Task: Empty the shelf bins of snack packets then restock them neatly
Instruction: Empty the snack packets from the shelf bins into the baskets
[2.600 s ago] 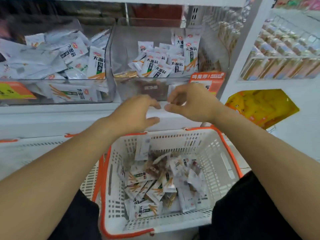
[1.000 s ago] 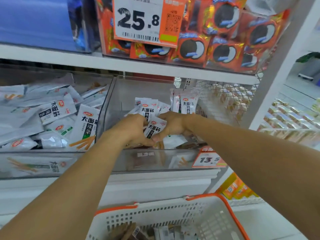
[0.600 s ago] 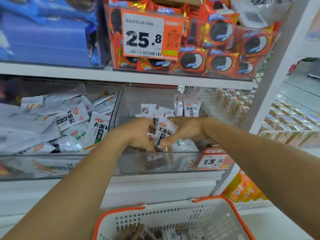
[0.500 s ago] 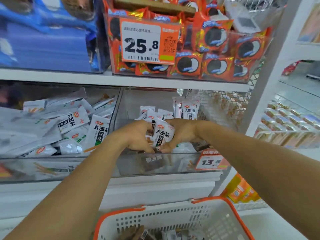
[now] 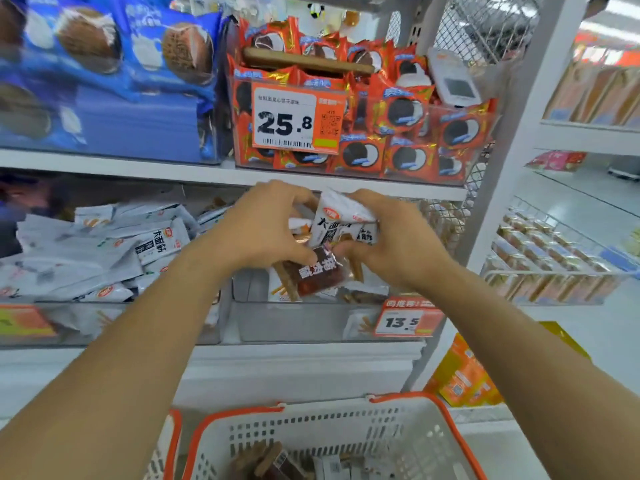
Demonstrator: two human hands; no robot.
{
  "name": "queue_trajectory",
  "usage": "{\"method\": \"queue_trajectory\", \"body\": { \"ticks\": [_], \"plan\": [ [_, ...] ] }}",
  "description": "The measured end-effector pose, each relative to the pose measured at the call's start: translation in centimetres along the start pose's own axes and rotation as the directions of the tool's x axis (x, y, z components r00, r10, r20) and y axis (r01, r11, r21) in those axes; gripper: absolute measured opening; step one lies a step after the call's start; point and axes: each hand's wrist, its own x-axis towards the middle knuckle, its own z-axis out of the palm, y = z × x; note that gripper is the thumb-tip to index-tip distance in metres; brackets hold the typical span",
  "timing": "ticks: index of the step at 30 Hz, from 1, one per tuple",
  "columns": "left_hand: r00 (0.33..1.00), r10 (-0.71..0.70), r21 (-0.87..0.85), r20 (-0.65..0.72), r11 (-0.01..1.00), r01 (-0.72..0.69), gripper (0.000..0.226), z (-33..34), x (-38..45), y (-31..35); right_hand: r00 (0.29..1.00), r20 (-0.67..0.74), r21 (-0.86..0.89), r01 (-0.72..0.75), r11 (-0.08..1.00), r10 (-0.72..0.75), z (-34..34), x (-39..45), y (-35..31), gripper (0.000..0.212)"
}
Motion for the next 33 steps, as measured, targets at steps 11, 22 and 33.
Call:
{"method": "queue_trajectory", "body": {
  "ticks": [11, 22, 33],
  "plan": [
    [0.915, -0.136, -0.079, 0.381, 0.981, 0.179, 0.053, 6.0, -10.6, 0.7, 0.873, 0.486, 0.263, -0.189, 0.946, 0.039, 1.3, -10.5, -0.5, 0.027],
    [0.918, -0.19, -0.196, 0.347, 0.943, 0.269, 0.027, 10.9, -9.2, -0.2, 0.931, 0.342, 0.187, -0.197, 0.962, 0.124, 1.7, -9.3, 1.4, 0.023],
    [0.919, -0.297, 0.054, 0.257, 0.954, 0.294, 0.061, 10.5, 4.5, -5.4, 0.885, 0.275, -0.036, -0.38, 0.924, 0.375, 2.7, 2.9, 11.6, 0.068]
  ]
}}
